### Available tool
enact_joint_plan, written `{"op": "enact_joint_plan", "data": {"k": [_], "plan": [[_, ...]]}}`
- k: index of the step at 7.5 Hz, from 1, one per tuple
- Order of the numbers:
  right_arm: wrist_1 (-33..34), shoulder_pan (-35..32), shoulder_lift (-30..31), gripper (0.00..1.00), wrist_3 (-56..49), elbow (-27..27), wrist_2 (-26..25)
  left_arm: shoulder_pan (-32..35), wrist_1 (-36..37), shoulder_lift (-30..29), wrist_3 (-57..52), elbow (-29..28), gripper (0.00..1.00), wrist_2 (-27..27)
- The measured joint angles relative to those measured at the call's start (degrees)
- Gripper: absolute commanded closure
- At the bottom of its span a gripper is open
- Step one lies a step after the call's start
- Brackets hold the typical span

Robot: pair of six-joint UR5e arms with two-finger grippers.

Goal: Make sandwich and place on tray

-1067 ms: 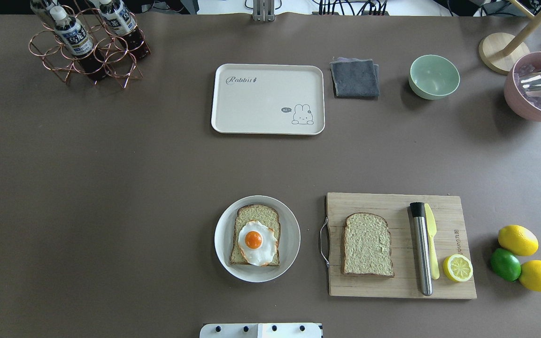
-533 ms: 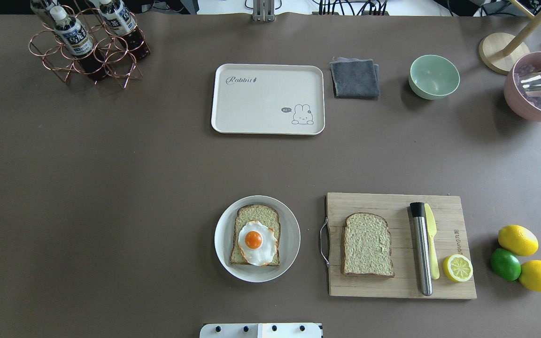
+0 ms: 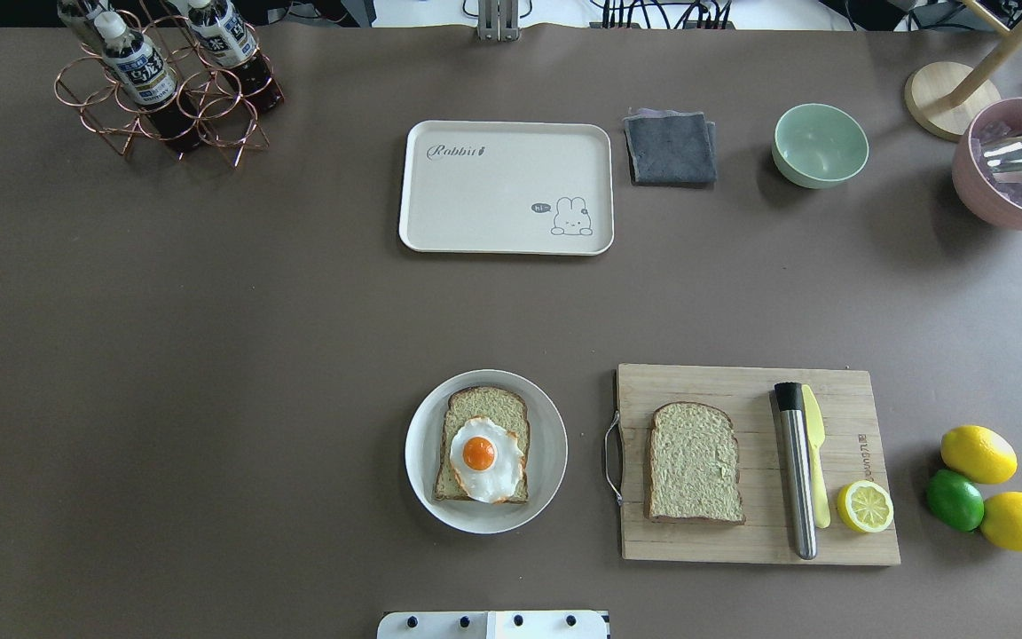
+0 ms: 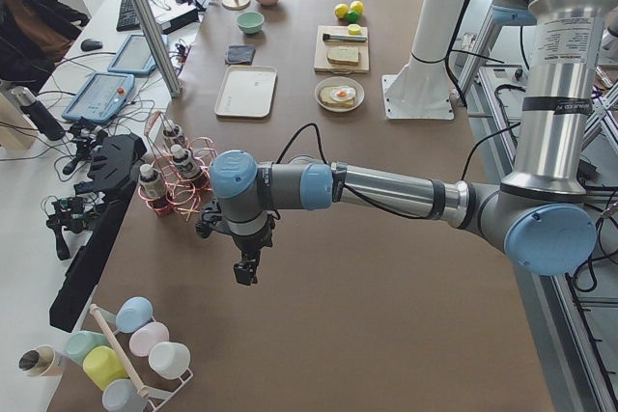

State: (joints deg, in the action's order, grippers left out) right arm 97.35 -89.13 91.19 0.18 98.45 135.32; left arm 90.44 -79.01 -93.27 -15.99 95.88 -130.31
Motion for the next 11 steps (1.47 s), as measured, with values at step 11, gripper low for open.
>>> {"op": "enact_joint_plan", "data": {"k": [11], "plan": [[0.1,0.0,1.0,0.00,0.2,-0.1,0.6,0.8,-0.6,-0.2,-0.3,0.6,0.02,-0.5]]}}
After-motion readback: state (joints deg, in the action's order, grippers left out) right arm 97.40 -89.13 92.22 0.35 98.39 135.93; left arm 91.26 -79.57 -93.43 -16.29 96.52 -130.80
